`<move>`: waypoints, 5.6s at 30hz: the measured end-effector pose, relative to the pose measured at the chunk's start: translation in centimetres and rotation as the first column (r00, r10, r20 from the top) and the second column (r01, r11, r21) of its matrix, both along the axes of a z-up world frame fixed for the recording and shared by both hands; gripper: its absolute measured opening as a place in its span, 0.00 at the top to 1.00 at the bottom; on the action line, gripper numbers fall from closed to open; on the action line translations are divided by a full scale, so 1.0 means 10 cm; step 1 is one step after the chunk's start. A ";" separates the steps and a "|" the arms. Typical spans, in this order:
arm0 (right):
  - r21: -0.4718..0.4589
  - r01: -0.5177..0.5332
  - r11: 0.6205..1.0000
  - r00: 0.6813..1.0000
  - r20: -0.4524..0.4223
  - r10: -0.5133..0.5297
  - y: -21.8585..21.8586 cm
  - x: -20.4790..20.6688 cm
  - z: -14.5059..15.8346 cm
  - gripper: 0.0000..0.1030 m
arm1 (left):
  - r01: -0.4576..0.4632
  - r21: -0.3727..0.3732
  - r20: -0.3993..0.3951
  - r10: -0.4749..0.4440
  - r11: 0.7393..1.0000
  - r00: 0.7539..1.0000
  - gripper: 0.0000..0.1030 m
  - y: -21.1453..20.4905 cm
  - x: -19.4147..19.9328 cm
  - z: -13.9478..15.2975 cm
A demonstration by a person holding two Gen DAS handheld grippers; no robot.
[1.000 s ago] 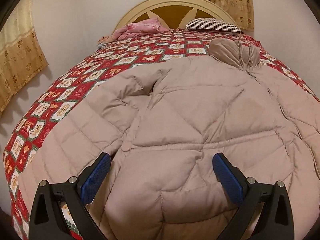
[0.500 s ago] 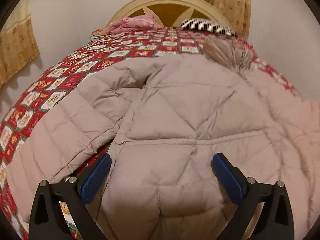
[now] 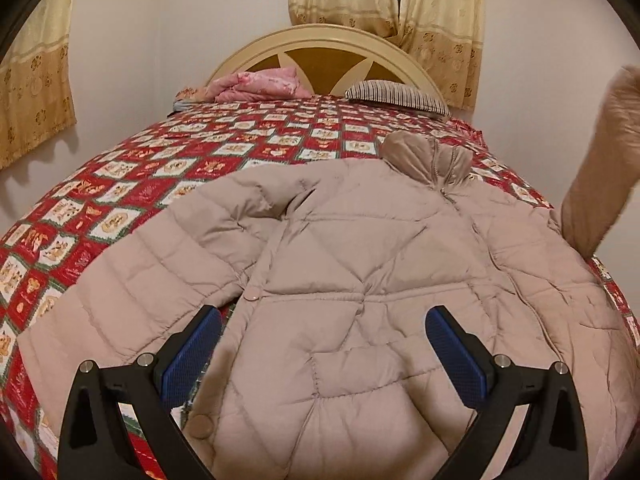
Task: Fold large clothes
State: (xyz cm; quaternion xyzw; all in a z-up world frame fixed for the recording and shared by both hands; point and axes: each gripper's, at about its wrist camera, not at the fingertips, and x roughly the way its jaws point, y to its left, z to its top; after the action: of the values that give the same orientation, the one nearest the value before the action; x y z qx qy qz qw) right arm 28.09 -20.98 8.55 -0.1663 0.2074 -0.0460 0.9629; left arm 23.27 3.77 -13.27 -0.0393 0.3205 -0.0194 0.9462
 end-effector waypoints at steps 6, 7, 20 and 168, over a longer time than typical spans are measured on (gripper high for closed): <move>-0.003 -0.138 0.990 0.986 -0.092 0.137 0.85 0.50 -0.54 0.86 | 0.016 0.036 0.039 -0.017 0.999 0.999 0.01 0.06 -0.12 0.10; 0.005 -0.154 0.988 0.982 -0.111 0.153 0.96 0.57 -0.65 0.86 | 0.014 0.045 0.045 -0.016 0.999 0.999 0.01 0.08 -0.13 0.11; 0.150 -0.248 0.957 0.906 -0.314 0.284 1.69 0.97 -1.84 0.70 | 0.001 0.110 0.059 -0.008 0.994 0.998 0.01 0.11 -0.09 0.25; 0.217 0.067 0.974 0.930 -0.368 0.018 0.75 1.37 -2.52 0.23 | 0.004 0.028 0.433 -0.016 1.000 0.901 0.96 0.85 0.11 2.05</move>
State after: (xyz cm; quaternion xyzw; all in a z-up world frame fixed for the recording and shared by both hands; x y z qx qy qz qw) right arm 41.78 -13.49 -16.64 -0.0587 0.3899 -0.0021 0.9190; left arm 24.39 12.32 7.25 -0.0201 0.1029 -0.0284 0.9941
